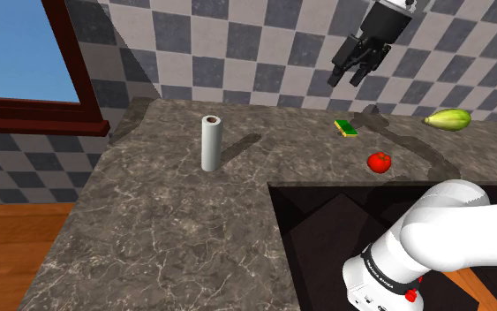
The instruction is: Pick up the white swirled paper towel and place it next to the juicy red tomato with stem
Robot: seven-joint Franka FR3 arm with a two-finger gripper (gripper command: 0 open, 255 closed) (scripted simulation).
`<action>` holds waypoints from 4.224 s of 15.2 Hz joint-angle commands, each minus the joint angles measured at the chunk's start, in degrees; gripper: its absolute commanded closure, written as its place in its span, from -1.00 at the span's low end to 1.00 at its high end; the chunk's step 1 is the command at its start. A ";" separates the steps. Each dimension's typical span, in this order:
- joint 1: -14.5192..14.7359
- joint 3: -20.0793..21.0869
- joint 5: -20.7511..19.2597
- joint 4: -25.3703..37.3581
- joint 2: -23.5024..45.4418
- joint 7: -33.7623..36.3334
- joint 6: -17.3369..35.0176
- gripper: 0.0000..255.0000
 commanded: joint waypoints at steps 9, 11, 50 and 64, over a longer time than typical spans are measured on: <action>-0.34 10.00 2.34 -1.97 9.10 12.57 12.26 -1.00; -0.64 12.45 2.36 -1.51 12.24 15.82 15.15 -1.00; -3.32 28.54 -20.31 18.13 56.14 54.36 34.23 1.00; -3.58 28.93 -17.91 22.21 53.61 52.06 28.17 1.00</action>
